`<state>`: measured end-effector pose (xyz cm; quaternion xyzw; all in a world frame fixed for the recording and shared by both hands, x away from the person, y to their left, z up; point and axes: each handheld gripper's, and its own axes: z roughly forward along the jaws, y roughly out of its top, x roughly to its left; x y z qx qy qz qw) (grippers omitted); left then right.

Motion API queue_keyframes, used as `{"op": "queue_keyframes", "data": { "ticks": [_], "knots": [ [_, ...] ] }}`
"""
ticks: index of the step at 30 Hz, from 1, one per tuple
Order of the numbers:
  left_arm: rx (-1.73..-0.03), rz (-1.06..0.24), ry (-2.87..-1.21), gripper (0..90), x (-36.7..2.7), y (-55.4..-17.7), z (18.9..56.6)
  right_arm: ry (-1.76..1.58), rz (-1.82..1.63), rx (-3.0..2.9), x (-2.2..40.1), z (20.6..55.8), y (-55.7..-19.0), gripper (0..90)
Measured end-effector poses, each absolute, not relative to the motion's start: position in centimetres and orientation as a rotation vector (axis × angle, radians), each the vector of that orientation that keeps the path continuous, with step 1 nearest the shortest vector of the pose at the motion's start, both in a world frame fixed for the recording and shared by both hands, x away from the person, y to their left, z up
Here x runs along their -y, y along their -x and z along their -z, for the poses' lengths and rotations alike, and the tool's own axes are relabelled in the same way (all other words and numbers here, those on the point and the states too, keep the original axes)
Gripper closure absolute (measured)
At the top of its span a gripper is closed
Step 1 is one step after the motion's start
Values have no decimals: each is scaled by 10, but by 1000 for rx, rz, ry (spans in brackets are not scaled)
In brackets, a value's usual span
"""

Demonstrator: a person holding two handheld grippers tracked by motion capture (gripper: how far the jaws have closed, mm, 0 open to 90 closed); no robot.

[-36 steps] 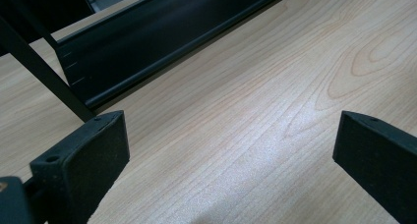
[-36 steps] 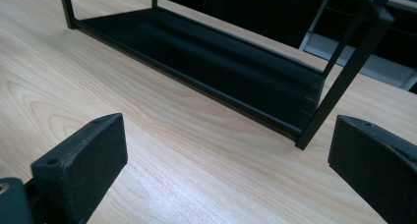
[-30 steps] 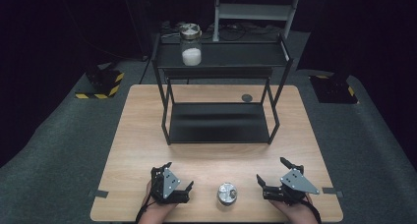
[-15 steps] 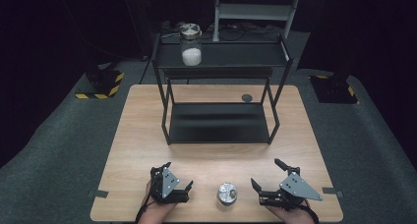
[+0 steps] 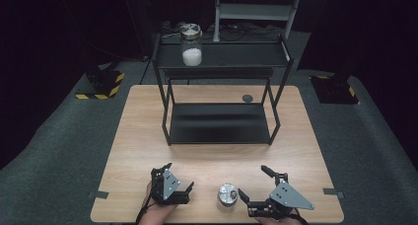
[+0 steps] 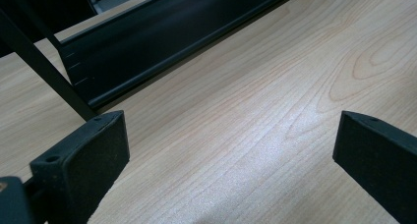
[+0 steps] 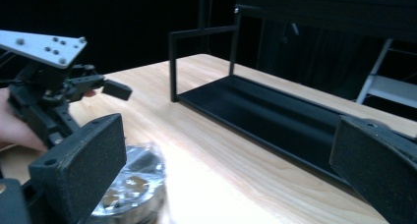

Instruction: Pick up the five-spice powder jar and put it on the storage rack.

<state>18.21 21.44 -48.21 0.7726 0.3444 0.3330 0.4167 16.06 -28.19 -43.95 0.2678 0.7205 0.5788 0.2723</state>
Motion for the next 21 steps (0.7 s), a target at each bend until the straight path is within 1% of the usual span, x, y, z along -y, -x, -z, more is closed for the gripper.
{"op": "queue_keyframes", "data": {
  "ticks": [15, 21],
  "knots": [
    [-865, -839, -1935, 8, -215, -181, 482, -638, -1608, -2069, 266, 452, -166, 3],
    [-869, -836, -1932, 8, -215, -182, 483, -651, -1643, -2102, 266, 459, -171, 30]
  ]
}}
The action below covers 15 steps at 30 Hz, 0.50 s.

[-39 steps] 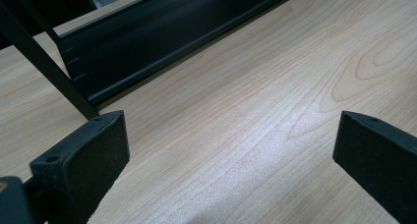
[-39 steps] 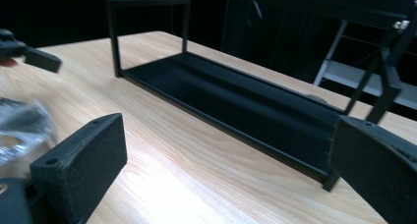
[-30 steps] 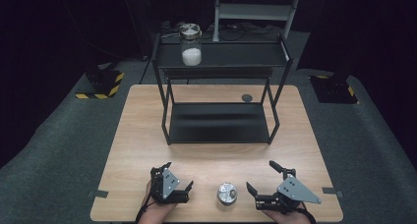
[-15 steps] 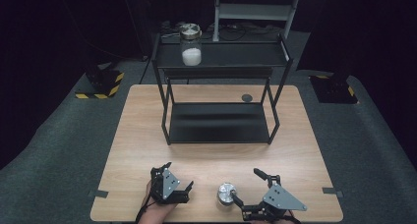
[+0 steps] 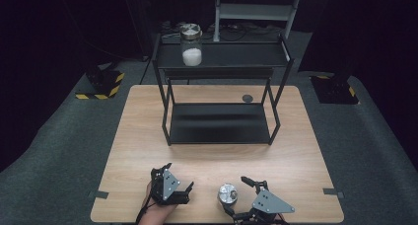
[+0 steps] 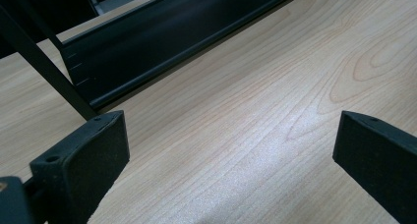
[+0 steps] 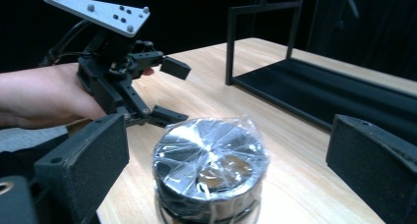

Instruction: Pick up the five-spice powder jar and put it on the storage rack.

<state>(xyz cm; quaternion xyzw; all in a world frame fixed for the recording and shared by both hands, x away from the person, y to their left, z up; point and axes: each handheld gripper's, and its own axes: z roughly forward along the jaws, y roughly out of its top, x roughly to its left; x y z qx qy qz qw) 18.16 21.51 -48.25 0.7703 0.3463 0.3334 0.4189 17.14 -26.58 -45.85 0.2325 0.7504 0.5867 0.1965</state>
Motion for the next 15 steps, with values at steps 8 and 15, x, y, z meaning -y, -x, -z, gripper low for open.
{"op": "queue_keyframes", "data": {
  "ticks": [8, 15],
  "knots": [
    [-869, -834, -1929, 7, -216, -182, 483, -657, -1656, -2131, 262, 468, -176, 136],
    [-867, -836, -1931, 8, -215, -181, 483, -676, -1658, -2153, 261, 474, -181, 206]
  ]
}}
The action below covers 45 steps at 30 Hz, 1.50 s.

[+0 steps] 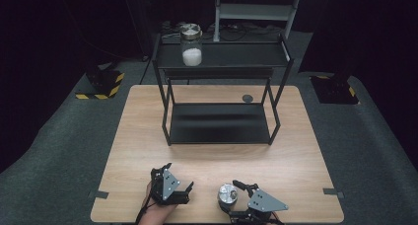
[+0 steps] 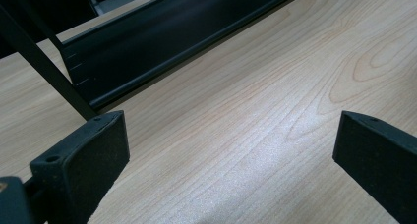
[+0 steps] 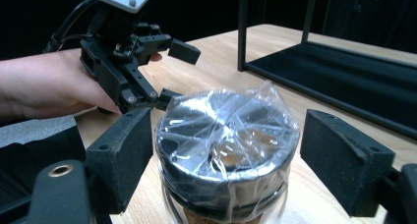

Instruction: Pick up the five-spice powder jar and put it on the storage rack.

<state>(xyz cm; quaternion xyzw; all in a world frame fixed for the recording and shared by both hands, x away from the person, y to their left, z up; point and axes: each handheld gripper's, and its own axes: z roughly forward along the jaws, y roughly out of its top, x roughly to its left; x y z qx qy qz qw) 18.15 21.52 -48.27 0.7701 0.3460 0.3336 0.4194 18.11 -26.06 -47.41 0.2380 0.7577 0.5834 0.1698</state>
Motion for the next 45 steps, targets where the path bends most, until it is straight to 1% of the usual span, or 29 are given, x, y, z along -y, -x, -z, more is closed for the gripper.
{"op": "queue_keyframes", "data": {
  "ticks": [2, 8, 28, 45],
  "knots": [
    [-869, -836, -1931, 8, -215, -182, 483, -677, -1652, -2164, 259, 476, -183, 219],
    [-875, -830, -1923, 8, -216, -182, 483, -662, -1654, -2169, 258, 479, -184, 309],
    [-866, -832, -1924, 8, -217, -181, 483, -673, -1651, -2117, 260, 479, -179, 332],
    [-866, -830, -1920, 8, -217, -181, 484, -754, -1614, -1972, 287, 473, -176, 338]
  ]
}}
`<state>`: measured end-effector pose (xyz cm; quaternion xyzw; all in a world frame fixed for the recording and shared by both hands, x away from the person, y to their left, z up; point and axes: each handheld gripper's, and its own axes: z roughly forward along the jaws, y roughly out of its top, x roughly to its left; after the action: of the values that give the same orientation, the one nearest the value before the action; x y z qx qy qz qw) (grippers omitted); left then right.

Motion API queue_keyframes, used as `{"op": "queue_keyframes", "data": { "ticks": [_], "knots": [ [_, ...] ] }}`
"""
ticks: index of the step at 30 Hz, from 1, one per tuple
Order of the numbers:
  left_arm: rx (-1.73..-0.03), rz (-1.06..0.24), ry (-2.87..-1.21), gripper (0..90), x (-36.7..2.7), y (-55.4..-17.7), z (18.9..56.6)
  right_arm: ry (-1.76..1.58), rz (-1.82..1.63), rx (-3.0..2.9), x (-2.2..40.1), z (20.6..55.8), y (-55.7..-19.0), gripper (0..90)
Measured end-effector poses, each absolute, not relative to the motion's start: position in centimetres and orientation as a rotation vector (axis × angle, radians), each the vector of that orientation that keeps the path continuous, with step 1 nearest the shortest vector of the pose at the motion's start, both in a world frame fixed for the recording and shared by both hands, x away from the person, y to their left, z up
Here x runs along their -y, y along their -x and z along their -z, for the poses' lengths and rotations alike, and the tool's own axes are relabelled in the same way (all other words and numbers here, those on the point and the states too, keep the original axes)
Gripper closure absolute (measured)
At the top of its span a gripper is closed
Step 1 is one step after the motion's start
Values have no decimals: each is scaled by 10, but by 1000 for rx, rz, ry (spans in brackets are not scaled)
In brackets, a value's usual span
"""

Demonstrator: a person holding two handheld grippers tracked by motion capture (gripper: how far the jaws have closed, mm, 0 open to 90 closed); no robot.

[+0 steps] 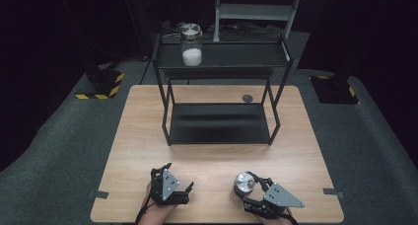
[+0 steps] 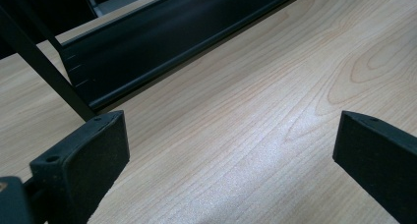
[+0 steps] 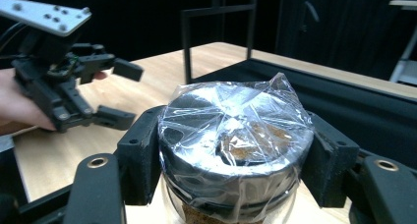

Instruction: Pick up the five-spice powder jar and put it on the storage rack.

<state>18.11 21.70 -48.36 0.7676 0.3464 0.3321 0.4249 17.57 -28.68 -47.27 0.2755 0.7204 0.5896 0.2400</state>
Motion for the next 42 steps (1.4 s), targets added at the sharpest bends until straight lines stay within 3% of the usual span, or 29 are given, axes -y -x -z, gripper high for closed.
{"op": "queue_keyframes", "data": {
  "ticks": [23, 42],
  "knots": [
    [-843, -831, -1923, 8, -218, -180, 485, -828, -1593, -1827, 304, 460, -180, 339],
    [-819, -829, -1930, 7, -219, -180, 485, -833, -1591, -1776, 296, 430, -209, 341]
  ]
}}
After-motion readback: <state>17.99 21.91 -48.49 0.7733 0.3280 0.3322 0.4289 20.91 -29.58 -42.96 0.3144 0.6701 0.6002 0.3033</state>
